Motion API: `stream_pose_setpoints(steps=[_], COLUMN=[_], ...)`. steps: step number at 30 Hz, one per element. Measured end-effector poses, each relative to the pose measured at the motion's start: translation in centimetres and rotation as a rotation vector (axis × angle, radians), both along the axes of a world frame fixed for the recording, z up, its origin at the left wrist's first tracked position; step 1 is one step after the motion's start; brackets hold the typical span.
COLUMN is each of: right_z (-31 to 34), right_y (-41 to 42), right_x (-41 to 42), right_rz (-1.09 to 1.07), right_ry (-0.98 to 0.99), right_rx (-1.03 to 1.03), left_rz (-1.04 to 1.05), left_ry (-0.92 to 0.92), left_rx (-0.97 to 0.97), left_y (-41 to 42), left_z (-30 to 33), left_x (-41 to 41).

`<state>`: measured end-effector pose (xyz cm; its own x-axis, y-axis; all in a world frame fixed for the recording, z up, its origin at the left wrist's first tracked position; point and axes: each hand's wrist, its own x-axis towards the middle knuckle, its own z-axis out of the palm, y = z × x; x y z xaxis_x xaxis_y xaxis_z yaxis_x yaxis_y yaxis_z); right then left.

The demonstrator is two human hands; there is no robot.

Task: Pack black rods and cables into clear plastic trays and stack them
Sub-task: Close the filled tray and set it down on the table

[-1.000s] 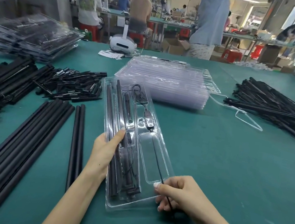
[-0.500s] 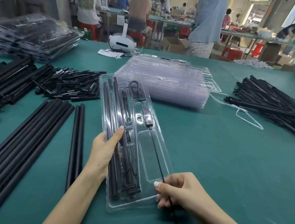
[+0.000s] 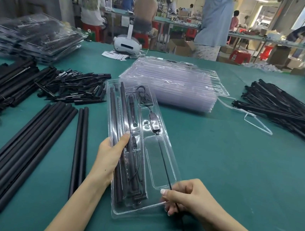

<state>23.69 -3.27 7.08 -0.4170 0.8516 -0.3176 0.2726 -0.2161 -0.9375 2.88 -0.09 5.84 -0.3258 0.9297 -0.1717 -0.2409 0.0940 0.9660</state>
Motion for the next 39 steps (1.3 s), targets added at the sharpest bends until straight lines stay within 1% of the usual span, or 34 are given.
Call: stream_pose_setpoints(steps=[6,8,11,13,18,22,27,30,34,37,39], right_z=[-0.5,-0.4,0.0,0.2,0.5,0.4,0.0,-0.2,-0.1,-0.1,-0.1], right_y=[-0.4,-0.5,-0.5,-0.3,0.1,-0.2,-0.9,-1.3,-1.4,-2.0,-2.2], right_x=[-0.6,-0.5,-0.1,0.1,0.2,-0.1,-0.7,-1.2,-1.3,-1.3,-1.0], right_rz=[-0.091,-0.105,-0.032,0.014,0.042,0.003,-0.090,-0.137,-0.220,-0.234,-0.214], right_ry=[0.029,0.043,0.036,0.004,-0.058,-0.063,-0.013,0.008,0.097,0.132,0.128], right_rx=[0.041,0.034,-0.008,-0.025,-0.002,0.055,0.122,0.182,0.219,0.179,0.098], left_rz=[0.015,0.026,0.008,0.011,0.022,0.019,0.025,0.029,0.075,0.048,0.007], left_ry=[-0.013,0.032,0.079,0.069,0.078,0.040,0.027,-0.019,0.014,0.039,0.051], left_rx=[-0.015,-0.022,-0.017,-0.023,-0.013,0.005,-0.001,-0.004,-0.038,-0.031,-0.014], left_y=[0.0,0.3,0.4,0.4,0.3,0.1,-0.1,0.0,0.5,0.5,0.5], left_z=[-0.1,-0.5,-0.4,-0.6,-0.4,-0.3,-0.2,-0.1,-0.9,-0.8,-0.7], left_x=[-0.1,-0.3,-0.2,-0.3,-0.2,-0.2,-0.2,-0.2,-0.4,-0.4,-0.3])
